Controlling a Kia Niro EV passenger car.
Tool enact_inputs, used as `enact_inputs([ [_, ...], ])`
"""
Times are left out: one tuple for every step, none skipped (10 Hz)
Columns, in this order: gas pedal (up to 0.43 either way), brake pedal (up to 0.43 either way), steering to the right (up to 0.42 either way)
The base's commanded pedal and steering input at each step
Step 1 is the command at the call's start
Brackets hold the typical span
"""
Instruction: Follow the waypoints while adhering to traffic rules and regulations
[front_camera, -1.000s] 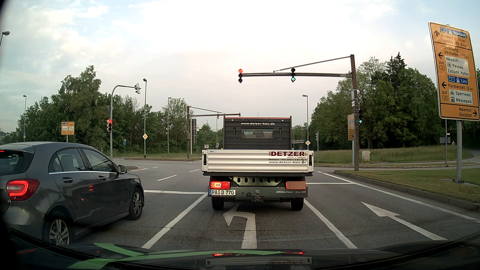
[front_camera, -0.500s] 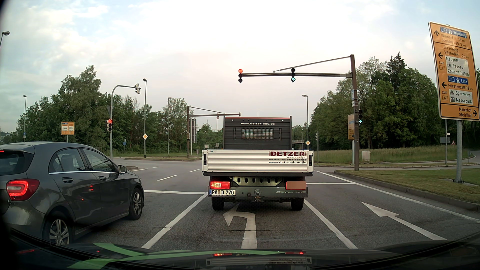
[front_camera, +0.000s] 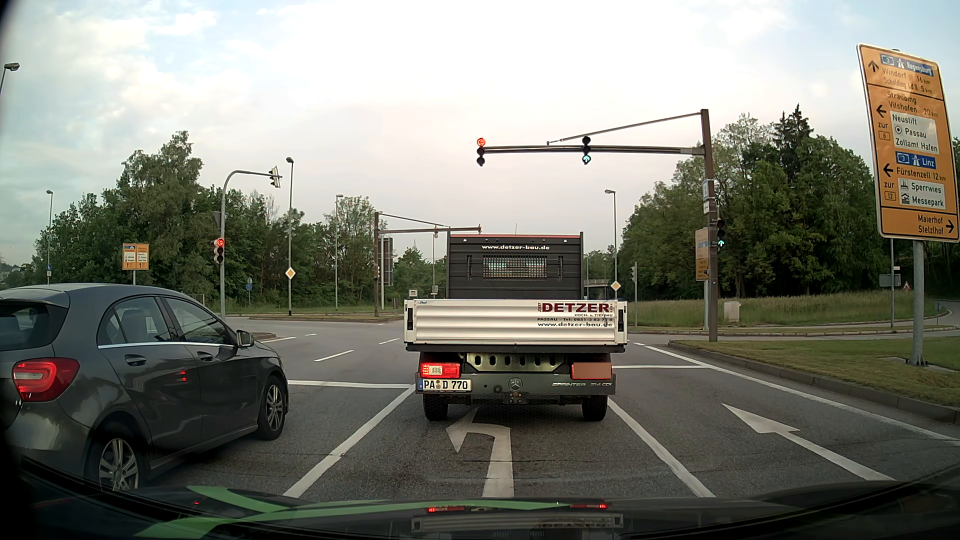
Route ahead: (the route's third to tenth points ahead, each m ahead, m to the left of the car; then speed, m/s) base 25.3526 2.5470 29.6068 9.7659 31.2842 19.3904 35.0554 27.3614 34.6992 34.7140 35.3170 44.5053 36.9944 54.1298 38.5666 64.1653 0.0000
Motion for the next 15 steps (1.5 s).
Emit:
enact_inputs([
  [0.0, 0.311, -0.005],
  [0.0, 0.311, -0.005],
  [0.0, 0.311, -0.005],
  [0.0, 0.317, -0.006],
  [0.0, 0.317, -0.006],
  [0.0, 0.311, -0.006],
  [0.0, 0.317, -0.006],
  [0.0, 0.311, -0.006],
  [0.0, 0.311, -0.008],
  [0.0, 0.311, -0.009],
  [0.0, 0.311, -0.009],
  [0.0, 0.311, -0.009],
  [0.0, 0.311, -0.01],
  [0.0, 0.311, -0.01],
  [0.0, 0.317, -0.01],
])
